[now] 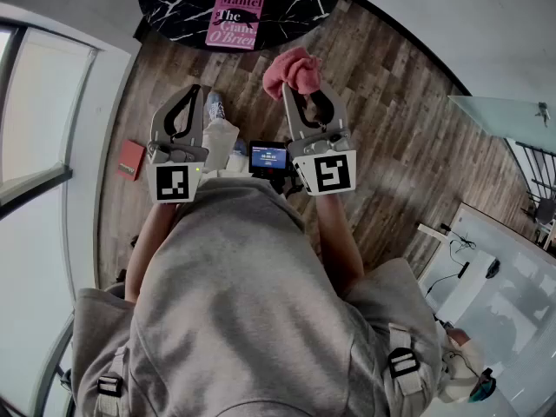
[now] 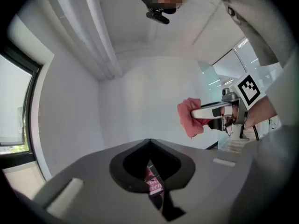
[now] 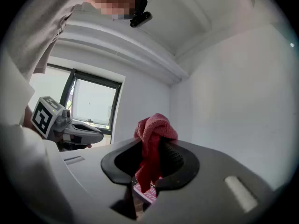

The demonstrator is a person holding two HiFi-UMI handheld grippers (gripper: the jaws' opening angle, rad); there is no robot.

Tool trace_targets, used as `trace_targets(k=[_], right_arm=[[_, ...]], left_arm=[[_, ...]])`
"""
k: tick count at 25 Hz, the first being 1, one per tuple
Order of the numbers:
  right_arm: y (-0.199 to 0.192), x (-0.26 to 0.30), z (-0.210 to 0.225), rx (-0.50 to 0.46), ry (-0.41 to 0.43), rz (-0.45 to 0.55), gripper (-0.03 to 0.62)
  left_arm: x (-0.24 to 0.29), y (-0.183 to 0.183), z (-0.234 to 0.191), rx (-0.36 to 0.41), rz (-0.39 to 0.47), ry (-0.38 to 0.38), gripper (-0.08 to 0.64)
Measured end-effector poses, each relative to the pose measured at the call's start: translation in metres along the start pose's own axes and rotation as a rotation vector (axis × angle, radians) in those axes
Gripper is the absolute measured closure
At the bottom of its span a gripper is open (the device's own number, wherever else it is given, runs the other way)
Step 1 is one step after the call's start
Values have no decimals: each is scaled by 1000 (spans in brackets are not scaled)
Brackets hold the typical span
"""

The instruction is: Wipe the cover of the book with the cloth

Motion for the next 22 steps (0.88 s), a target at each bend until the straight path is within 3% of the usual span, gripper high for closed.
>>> trace_targets(k=[5, 8, 13, 18, 22], right_arm=[[-4, 15, -2, 76, 76, -12, 486], [-14, 29, -4, 83, 117, -69, 483], [-25, 49, 0, 28, 109, -170, 482], [-23, 77, 13, 4, 130, -206, 482], [-26, 103, 31, -21, 122, -232, 482]], left_arm=[[8, -1, -8, -8, -7, -3, 558], [15, -8, -15, -19, -19, -6, 558], [32, -18, -28, -50, -38, -15, 558], [58, -26, -38, -118, -26, -54, 558], [86, -33, -50, -125, -62, -86, 557]])
Point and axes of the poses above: the fingertips, and each gripper's own axes: x forward along the fingers, z to its right, y out of its top, the point moved 3 cm from there along -x, backward along the fingers, and after that the axes turned 8 degrees about y, right-handed, at the moved point
